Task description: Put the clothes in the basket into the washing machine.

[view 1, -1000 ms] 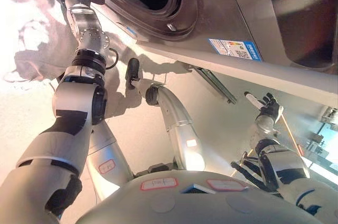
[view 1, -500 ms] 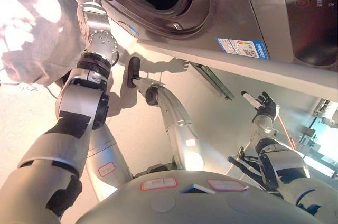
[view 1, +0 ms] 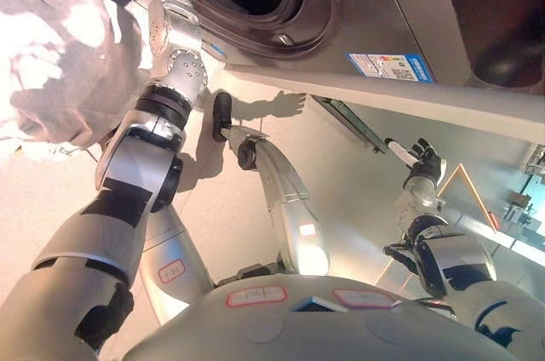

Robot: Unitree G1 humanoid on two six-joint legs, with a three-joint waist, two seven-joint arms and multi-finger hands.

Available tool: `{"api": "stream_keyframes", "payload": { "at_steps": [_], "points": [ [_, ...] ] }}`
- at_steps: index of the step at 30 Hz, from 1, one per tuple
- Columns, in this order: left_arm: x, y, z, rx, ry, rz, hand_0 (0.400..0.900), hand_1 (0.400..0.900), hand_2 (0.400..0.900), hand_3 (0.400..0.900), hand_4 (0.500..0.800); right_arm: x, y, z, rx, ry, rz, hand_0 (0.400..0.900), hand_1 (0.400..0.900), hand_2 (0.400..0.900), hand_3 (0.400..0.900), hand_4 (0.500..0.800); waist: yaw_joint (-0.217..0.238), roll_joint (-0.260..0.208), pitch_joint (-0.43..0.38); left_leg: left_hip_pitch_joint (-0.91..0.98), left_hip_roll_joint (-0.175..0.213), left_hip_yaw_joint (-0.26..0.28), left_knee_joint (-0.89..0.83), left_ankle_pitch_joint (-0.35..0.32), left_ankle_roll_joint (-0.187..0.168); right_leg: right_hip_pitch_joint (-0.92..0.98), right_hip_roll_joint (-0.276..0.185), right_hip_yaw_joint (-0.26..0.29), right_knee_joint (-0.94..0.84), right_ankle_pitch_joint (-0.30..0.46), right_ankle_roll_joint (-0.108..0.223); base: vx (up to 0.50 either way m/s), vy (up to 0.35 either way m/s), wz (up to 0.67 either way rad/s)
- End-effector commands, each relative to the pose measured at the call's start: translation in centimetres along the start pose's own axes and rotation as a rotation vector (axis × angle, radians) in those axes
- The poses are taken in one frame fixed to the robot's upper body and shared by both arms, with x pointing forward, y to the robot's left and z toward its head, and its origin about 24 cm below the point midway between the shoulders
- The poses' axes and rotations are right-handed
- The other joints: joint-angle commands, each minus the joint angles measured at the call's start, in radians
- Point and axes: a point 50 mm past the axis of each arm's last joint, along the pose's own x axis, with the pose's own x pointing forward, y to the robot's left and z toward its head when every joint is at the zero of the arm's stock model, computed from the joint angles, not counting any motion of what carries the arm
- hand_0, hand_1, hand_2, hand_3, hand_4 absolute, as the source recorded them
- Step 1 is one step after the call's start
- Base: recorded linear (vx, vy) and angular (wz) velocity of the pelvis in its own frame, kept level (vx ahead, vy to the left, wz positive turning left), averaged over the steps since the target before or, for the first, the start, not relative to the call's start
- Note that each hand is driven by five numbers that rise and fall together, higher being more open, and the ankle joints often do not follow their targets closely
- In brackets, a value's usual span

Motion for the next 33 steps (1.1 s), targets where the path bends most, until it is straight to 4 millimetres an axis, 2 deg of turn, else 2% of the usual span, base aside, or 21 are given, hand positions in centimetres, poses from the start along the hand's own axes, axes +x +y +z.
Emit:
{"api": "stream_keyframes", "payload": {
  "at_steps": [1,3,4,8,10,11,12,13,19,24,29,31,33],
  "points": [
    [2.4,-6.3,1.7,0.014,-0.081,-0.239,0.400,0.400,0.400,0.400,0.500,0.7,-4.4,0.7,0.002,-0.007,-0.211,0.900,0.900,0.900,0.900,0.800,-0.070,0.028,-0.039,-0.049,0.066,-0.122,0.003,-0.008,-0.055,-0.064,0.081,-0.084,0.110,-0.030,-0.037,0.00,-0.021,-0.23],
    [2.9,-4.0,2.6,0.031,-0.080,-0.137,0.400,0.400,0.400,0.400,0.500,0.7,-4.1,0.8,0.001,-0.014,-0.206,0.900,0.900,0.900,0.900,0.800,-0.079,0.021,-0.044,-0.054,0.079,-0.124,0.018,-0.017,-0.049,-0.067,0.091,-0.081,0.114,-0.027,-0.036,0.00,-0.002,-0.32],
    [3.0,-3.9,2.7,0.031,-0.081,-0.136,0.400,0.400,0.400,0.400,0.500,0.8,-4.0,0.9,0.000,-0.015,-0.204,0.900,0.900,0.900,0.900,0.800,-0.079,0.020,-0.045,-0.055,0.081,-0.123,0.019,-0.019,-0.049,-0.068,0.093,-0.080,0.115,-0.026,-0.036,-0.01,0.020,-0.32],
    [3.6,-0.6,5.2,0.062,-0.111,0.029,0.400,0.400,0.400,0.400,0.500,0.6,-5.1,0.1,0.015,0.000,-0.236,0.900,0.900,0.900,0.900,0.800,-0.104,0.009,-0.055,-0.064,0.106,-0.127,0.051,-0.032,-0.042,-0.067,0.110,-0.076,0.116,-0.022,-0.034,0.01,0.009,-0.25],
    [3.7,-0.3,5.5,0.053,-0.113,0.034,0.400,0.400,0.400,0.400,0.500,0.6,-5.2,0.1,0.019,0.000,-0.239,0.900,0.900,0.900,0.900,0.800,-0.110,0.010,-0.061,-0.065,0.109,-0.126,0.053,-0.036,-0.041,-0.070,0.113,-0.074,0.116,-0.022,-0.034,0.01,0.020,-0.14],
    [3.6,0.0,5.7,0.049,-0.116,0.041,0.476,0.476,0.476,0.476,0.546,0.6,-5.4,0.1,0.017,0.003,-0.245,0.900,0.900,0.900,0.900,0.800,-0.116,0.016,-0.066,-0.064,0.113,-0.119,0.055,-0.043,-0.038,-0.072,0.120,-0.066,0.112,-0.020,-0.035,-0.01,0.062,-0.26],
    [3.6,0.7,6.2,0.035,-0.132,0.081,0.602,0.602,0.602,0.602,0.621,0.6,-5.4,0.2,0.022,0.002,-0.249,0.900,0.900,0.900,0.900,0.800,-0.117,0.016,-0.072,-0.063,0.116,-0.115,0.056,-0.046,-0.035,-0.072,0.126,-0.059,0.109,-0.016,-0.035,-0.01,0.060,-0.30],
    [3.7,1.0,6.3,0.030,-0.128,0.101,0.900,0.900,0.900,0.900,0.800,0.6,-5.3,0.3,0.022,0.000,-0.246,0.900,0.900,0.900,0.900,0.800,-0.118,0.019,-0.075,-0.062,0.120,-0.111,0.057,-0.049,-0.034,-0.071,0.128,-0.055,0.105,-0.015,-0.034,0.00,0.020,-0.16],
    [3.3,2.4,6.5,0.020,-0.120,0.166,0.900,0.900,0.900,0.900,0.800,0.7,-5.4,0.5,0.010,0.004,-0.258,0.900,0.900,0.900,0.900,0.800,-0.115,0.041,-0.082,-0.051,0.120,-0.086,0.044,-0.053,-0.035,-0.071,0.129,-0.034,0.085,-0.005,-0.034,0.01,0.025,-0.01],
    [3.3,2.7,6.5,0.024,-0.112,0.216,0.900,0.900,0.900,0.900,0.800,0.8,-4.4,1.1,-0.008,-0.016,-0.242,0.900,0.900,0.900,0.900,0.800,-0.103,0.075,-0.094,-0.042,0.096,-0.068,0.010,-0.037,-0.042,-0.065,0.111,-0.033,0.052,0.013,-0.033,0.01,-0.007,0.20],
    [3.4,3.1,6.9,0.068,-0.115,0.272,0.900,0.900,0.900,0.900,0.800,1.7,-4.9,4.1,-0.003,-0.079,-0.265,0.900,0.900,0.900,0.900,0.800,-0.079,0.097,-0.095,0.013,0.076,-0.052,-0.092,0.011,-0.060,-0.025,0.078,-0.036,-0.008,0.034,-0.027,0.03,-0.034,0.44],
    [3.4,3.3,6.8,0.189,-0.084,0.317,0.900,0.900,0.900,0.900,0.800,1.8,-4.1,5.2,-0.022,-0.109,-0.256,0.900,0.900,0.900,0.900,0.800,-0.062,0.103,-0.085,0.064,0.064,-0.040,-0.149,0.036,-0.064,0.017,0.062,-0.037,-0.049,0.048,-0.024,0.00,-0.034,0.59],
    [3.5,3.5,6.9,0.285,-0.058,0.363,0.900,0.900,0.900,0.900,0.800,2.1,-3.9,7.2,-0.019,-0.147,-0.270,0.900,0.900,0.900,0.900,0.800,-0.042,0.101,-0.065,0.118,0.049,-0.031,-0.205,0.063,-0.068,0.061,0.049,-0.042,-0.082,0.056,-0.023,-0.02,-0.017,0.66]
  ]
}}
